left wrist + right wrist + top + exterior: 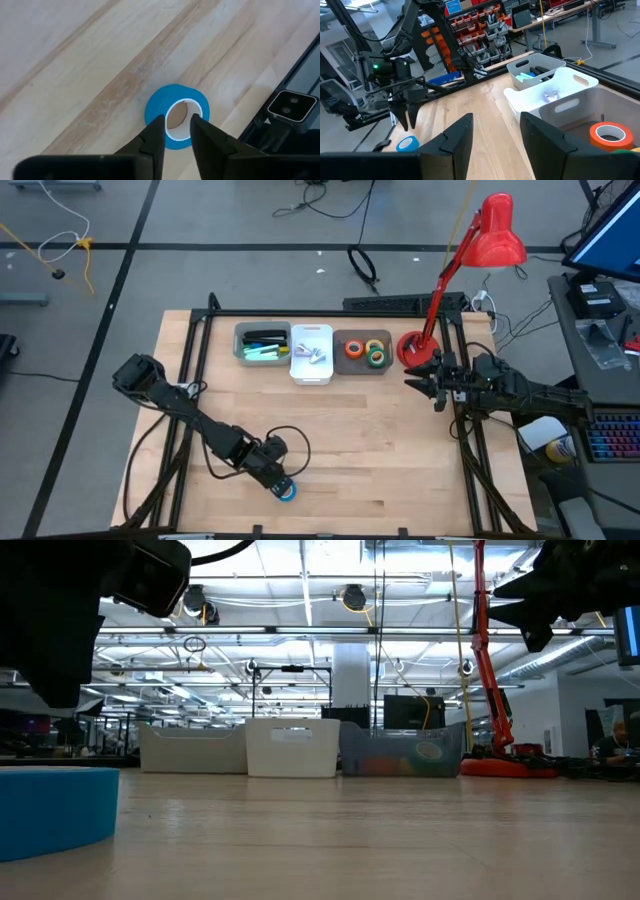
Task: Pick and place Stapler, Stapler remover, tape
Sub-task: Put the blue tape into the black bin
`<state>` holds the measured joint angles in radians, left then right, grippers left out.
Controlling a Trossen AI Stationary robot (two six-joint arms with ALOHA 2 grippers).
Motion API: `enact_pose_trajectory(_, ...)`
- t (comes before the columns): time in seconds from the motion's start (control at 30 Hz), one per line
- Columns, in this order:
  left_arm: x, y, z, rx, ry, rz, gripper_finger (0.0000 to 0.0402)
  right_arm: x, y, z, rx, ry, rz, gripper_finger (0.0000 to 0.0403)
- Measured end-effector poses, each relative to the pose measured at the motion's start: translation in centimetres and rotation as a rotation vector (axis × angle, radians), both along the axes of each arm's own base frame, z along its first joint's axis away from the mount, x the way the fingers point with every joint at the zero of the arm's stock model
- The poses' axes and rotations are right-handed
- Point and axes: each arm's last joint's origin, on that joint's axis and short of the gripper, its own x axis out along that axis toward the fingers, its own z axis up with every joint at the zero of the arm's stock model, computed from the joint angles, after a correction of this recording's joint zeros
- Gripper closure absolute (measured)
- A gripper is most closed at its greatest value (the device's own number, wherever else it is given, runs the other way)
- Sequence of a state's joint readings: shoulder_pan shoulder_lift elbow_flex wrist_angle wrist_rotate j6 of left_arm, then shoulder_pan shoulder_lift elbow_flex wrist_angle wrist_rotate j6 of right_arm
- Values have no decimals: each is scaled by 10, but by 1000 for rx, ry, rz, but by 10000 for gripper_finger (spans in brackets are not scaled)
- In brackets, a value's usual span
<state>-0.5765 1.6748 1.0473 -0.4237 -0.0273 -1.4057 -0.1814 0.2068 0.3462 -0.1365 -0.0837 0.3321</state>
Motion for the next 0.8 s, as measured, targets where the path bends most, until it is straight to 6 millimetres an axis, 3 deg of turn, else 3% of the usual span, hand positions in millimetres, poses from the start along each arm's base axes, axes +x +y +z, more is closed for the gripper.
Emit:
enact_pose_trajectory(0.23,0,1,-1,0,18,21,240,0,0,0,-2,3,0,248)
enact_pose_trajectory(0.4,3,0,-13,10,47,21,203,0,0,0,-3,3,0,248)
enact_pose_trajectory(0.57,6,-5,-29,-28,117,-12,200,0,0,0,-3,4,0,248)
enact_pose_trajectory(0.8,7,-9,-41,-38,155,-12,225,0,0,0,-3,4,0,248)
